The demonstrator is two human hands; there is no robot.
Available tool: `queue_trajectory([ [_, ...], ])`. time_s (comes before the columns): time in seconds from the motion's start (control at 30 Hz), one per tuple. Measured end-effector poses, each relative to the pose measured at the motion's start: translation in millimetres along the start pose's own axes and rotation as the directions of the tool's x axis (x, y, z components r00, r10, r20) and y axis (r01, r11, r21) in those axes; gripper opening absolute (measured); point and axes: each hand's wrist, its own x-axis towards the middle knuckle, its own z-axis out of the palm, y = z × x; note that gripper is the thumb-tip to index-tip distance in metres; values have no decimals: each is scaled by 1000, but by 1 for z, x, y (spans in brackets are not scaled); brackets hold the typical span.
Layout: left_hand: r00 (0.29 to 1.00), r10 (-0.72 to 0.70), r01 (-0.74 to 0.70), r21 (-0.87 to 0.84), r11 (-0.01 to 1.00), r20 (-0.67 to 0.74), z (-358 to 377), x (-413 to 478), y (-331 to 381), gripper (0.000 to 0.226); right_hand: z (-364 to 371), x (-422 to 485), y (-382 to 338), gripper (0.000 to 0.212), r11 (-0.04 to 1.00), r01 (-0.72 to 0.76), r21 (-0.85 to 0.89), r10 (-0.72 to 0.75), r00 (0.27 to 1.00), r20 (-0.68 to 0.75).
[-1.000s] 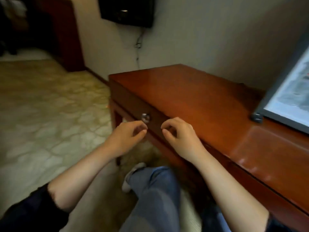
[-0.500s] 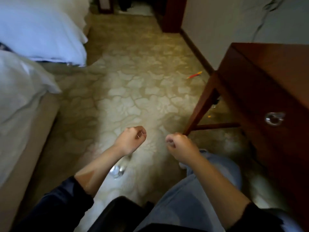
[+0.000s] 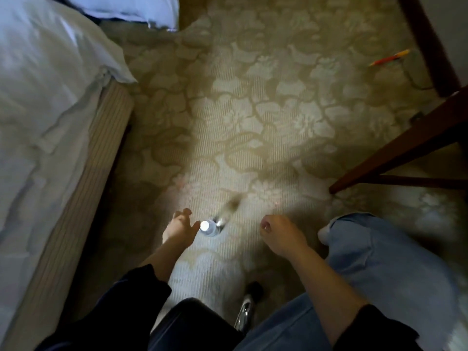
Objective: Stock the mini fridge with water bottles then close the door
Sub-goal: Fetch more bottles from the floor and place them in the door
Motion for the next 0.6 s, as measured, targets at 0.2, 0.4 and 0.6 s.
queue_trajectory([
  [0.2,982,-147,151,-24,988,119,57,40,-3,50,23,29,37,12,983,-111,149,100,991,84],
  [0.4,966,-172,169,29,985,195,88,81,-4,47,26,61,36,16,932,-129,338,108,991,81],
  [0.6,954,-182,155,128,980,238,100,105,-6,49,30,79,34,21,904,-157,399,115,985,128],
])
